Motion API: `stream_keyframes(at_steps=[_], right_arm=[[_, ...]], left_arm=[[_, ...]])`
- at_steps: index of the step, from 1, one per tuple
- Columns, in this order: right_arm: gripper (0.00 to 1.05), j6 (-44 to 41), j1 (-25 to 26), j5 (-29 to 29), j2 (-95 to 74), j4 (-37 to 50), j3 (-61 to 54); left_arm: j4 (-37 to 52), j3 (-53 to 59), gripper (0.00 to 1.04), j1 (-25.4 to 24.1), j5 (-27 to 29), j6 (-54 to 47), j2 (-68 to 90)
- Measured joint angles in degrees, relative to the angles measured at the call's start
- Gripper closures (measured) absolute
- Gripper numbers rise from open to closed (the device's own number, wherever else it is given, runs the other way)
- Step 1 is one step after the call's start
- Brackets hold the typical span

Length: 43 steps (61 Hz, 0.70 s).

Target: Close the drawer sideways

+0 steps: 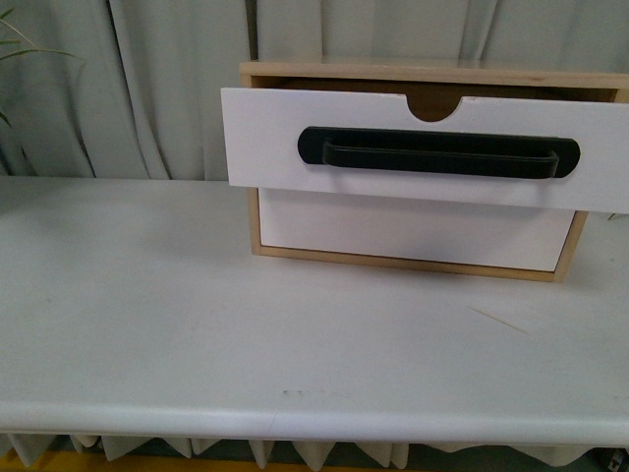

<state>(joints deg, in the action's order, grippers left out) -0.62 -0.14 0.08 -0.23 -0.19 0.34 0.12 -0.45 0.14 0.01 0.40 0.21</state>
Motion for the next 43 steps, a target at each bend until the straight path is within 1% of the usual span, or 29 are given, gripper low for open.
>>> stream_keyframes(at_steps=[43], right_arm=[[0.09,0.0,0.0,0.0,0.0,0.0,0.0]], left_arm=[[0.0,0.0,0.06,0.0,0.0,0.0,0.0]])
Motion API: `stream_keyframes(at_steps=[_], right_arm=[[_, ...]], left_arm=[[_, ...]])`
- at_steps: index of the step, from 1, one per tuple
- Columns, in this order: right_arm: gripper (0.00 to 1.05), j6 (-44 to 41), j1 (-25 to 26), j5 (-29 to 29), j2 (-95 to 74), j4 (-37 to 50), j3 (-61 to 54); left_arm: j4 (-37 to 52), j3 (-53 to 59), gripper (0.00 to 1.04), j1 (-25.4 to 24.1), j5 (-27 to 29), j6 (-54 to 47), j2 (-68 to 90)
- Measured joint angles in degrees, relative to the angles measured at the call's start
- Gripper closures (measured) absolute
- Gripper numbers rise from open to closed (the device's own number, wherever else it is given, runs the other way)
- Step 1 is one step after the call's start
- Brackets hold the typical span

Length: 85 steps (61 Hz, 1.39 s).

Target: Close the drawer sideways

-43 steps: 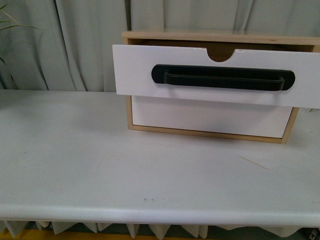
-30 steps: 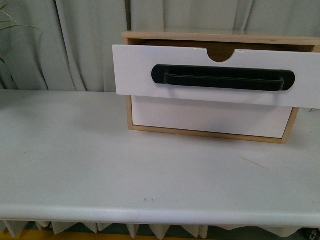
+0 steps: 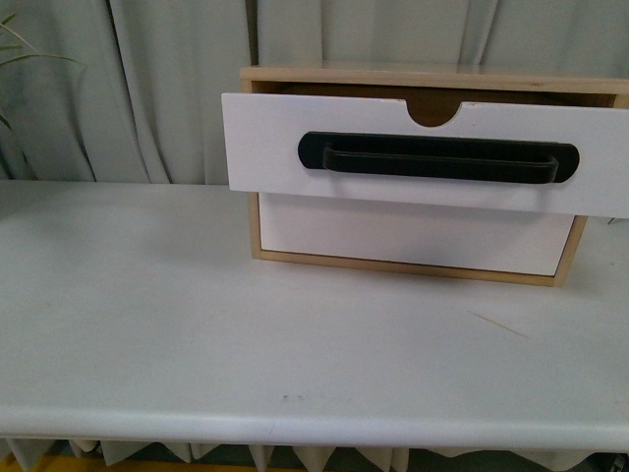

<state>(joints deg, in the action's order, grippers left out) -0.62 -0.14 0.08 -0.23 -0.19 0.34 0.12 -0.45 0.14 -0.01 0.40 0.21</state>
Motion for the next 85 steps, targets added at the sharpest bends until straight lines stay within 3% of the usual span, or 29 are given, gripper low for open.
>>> stream_keyframes(at_steps=[16,25,30,43,59,78,85], right_arm=[[0.09,-0.9,0.0,-0.4,-0.2,-0.5,0.1],[0.09,-11.5,-0.9,-1.3,-5.4,0.2,1.3],[0.09,-19.5,-0.9,0.6,-11.5,3.0,4.3],[0.09,-36.7,-2.0,3.4,-25.2,7.9,11.0],[0.09,-51.5,-5.6,2.4,-39.4,19.3,14.1],[0.09,-60.8,-4.5,3.1,-61.5,40.4,16.4],[0.09,-62.5,-3.5,4.2,-67.1,44.9,17.5]], left_arm=[[0.0,0.0,0.06,0.0,0.0,0.0,0.0],[3.0,-0.1,0.06,8.9,23.7,-1.2,4.3],[1.1,-1.8,0.06,12.1,28.1,2.6,9.4],[-3.1,-10.7,0.06,17.0,21.8,24.8,23.4],[3.7,-16.8,0.06,22.1,16.5,53.0,40.6],[19.2,-26.4,0.06,29.5,16.4,69.4,62.1],[21.9,-30.1,0.06,29.6,15.6,72.2,67.7]])
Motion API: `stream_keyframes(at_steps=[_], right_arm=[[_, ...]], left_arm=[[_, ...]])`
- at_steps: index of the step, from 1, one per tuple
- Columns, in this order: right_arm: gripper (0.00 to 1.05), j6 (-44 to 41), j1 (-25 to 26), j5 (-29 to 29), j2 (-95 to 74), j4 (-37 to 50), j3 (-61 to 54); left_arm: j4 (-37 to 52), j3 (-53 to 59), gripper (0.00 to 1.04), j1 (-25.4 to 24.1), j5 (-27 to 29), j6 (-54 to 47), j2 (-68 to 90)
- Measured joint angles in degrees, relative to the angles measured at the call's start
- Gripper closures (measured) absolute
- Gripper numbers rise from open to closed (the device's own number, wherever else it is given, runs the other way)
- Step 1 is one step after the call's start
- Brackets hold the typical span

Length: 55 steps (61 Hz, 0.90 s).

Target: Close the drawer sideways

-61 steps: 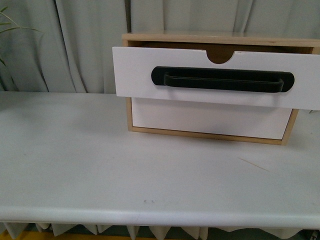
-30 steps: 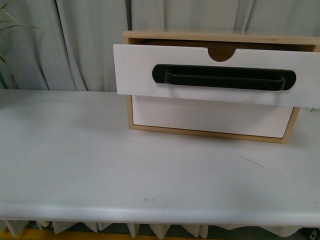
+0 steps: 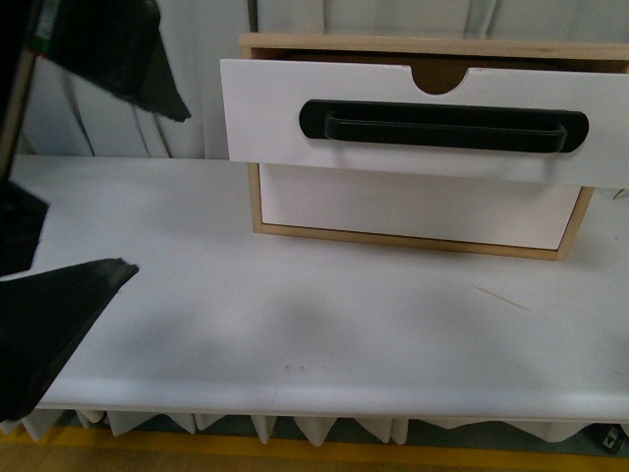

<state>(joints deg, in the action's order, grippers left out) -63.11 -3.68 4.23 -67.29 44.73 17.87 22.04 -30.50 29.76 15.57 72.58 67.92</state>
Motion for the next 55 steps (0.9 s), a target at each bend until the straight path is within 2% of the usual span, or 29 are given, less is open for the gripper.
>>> stream_keyframes(at_steps=[18,41,55], right_arm=[[0.09,-1.6,-0.3,0.8,-10.0,5.5,4.5],[0.09,-3.4,-4.4,-0.1,-15.6,6.6,8.6],[0.09,-3.8,-5.0,-1.6,-16.7,7.2,9.8]], left_arm=[[3.3,-8.1,0.06,0.8,-1.4,3.5,11.2],[6.5,-14.9,0.06,-1.9,-5.1,8.4,20.9],[7.3,-17.7,0.06,-2.4,-5.7,8.6,24.4]])
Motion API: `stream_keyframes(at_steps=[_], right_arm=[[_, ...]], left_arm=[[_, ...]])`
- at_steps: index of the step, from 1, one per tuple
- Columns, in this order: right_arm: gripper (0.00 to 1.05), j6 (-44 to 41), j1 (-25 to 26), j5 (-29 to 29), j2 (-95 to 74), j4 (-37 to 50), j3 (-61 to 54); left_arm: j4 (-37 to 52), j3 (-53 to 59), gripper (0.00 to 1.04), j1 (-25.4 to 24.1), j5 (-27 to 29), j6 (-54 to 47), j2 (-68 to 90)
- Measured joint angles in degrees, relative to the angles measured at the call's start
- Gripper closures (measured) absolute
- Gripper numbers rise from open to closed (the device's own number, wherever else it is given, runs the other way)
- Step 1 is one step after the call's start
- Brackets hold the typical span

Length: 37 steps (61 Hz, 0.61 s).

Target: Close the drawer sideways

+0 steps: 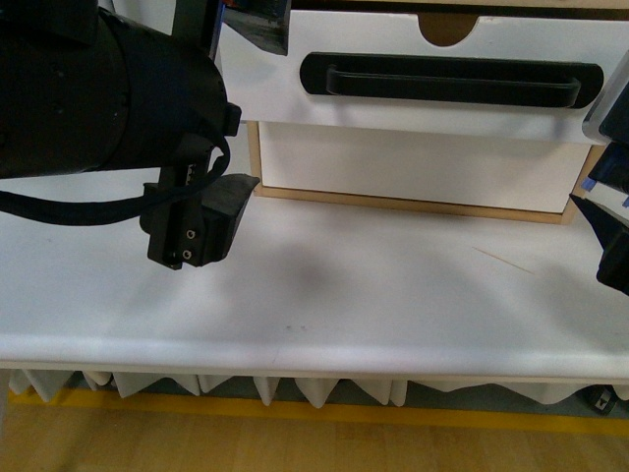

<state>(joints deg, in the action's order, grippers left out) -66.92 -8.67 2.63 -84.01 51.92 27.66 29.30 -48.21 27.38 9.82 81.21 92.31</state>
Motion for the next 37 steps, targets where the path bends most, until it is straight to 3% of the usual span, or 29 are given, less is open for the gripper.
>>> stream_keyframes(at_steps=[37], right_arm=[[0.09,0.1,2.2,0.5,-4.5,1.1,2.6]], left_arm=[[-0.8,-5.7,0.06,0.0,-0.3,0.3,5.2]])
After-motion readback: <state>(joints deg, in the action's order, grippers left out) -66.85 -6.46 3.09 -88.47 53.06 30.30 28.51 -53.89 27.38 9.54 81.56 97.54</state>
